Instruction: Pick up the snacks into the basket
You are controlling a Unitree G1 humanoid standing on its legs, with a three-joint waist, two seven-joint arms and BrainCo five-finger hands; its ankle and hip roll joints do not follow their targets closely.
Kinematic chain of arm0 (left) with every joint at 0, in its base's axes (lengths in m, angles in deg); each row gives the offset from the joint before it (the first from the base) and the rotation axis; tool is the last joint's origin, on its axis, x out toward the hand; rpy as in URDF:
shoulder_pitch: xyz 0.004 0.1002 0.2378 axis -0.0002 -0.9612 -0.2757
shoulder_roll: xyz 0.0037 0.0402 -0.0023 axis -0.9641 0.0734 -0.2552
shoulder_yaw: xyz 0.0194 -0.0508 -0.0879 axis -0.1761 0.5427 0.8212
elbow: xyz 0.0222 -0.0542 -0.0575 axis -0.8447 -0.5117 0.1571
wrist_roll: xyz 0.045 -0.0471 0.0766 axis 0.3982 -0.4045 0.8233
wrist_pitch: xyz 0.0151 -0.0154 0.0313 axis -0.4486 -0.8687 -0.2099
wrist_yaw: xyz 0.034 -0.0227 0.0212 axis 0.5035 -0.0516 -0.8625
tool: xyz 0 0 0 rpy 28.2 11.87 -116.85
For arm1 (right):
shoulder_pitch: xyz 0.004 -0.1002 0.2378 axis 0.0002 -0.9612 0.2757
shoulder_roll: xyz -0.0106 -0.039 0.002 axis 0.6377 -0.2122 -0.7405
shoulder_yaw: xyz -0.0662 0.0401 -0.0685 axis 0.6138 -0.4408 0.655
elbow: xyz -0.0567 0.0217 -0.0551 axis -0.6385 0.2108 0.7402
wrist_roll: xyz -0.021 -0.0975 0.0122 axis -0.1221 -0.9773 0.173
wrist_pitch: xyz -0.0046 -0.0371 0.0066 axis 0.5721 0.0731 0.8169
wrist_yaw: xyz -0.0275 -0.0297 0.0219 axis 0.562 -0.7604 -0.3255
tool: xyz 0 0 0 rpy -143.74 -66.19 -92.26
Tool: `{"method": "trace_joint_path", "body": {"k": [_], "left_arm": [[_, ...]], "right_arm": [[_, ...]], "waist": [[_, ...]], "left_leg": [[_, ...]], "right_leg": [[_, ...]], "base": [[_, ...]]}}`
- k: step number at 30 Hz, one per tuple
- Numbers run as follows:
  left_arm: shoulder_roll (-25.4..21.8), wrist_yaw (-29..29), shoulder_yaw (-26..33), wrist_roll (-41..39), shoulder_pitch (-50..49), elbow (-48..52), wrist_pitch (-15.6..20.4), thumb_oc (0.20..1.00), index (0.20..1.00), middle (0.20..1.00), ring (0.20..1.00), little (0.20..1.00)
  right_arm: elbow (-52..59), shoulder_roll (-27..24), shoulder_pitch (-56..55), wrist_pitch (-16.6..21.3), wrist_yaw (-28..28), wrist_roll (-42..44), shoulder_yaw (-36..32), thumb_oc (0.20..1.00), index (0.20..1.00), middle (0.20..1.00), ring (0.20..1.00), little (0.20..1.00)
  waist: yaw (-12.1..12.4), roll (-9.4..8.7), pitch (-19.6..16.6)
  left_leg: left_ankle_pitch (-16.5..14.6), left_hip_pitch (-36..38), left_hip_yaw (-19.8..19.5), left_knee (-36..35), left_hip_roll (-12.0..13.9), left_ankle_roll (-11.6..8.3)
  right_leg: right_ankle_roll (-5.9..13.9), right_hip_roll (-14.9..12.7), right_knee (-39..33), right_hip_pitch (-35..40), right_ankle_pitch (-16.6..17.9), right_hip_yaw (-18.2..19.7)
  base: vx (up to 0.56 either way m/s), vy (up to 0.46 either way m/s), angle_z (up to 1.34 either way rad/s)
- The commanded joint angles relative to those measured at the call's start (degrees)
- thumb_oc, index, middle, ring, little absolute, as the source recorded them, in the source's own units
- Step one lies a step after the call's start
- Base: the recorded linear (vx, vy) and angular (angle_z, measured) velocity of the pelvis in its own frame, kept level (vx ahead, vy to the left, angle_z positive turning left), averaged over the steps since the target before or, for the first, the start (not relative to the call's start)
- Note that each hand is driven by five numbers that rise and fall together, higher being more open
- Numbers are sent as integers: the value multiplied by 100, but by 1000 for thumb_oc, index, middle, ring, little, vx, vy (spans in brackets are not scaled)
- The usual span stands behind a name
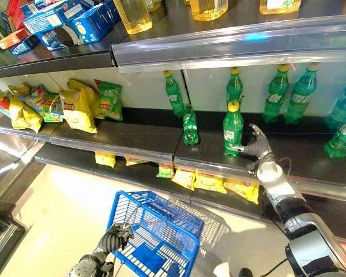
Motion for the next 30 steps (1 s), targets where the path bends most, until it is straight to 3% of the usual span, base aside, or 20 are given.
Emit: {"method": "trace_joint_path", "body": {"k": [1,29,30], "left_arm": [[-383,-195,133,-96,256,614,487,200,200,200,200,200],[-452,-324,-57,-102,362,732,541,200,200,200,200,200],[-454,-323,-59,-110,358,731,544,200,200,200,200,200]], "right_arm": [[-252,-100,831,234,-125,63,315,1000,1000,1000,1000,1000],[-1202,-431,1277,277,-169,489,213,1000,1000,1000,1000,1000],[-1212,-448,1290,281,-169,495,214,903,903,903,903,903]], "waist": [[172,-174,17],[553,113,44],[558,118,48]], "left_leg": [[-21,-47,-179,-175,12,-6],[85,-266,-865,-164,-269,-34],[88,-275,-877,-164,-280,-34]], "right_leg": [[268,-12,-522,532,-127,117],[257,-315,-356,684,-270,-355],[258,-316,-355,682,-271,-358]], "base": [[3,-5,7],[6,0,12],[0,17,15]]}}
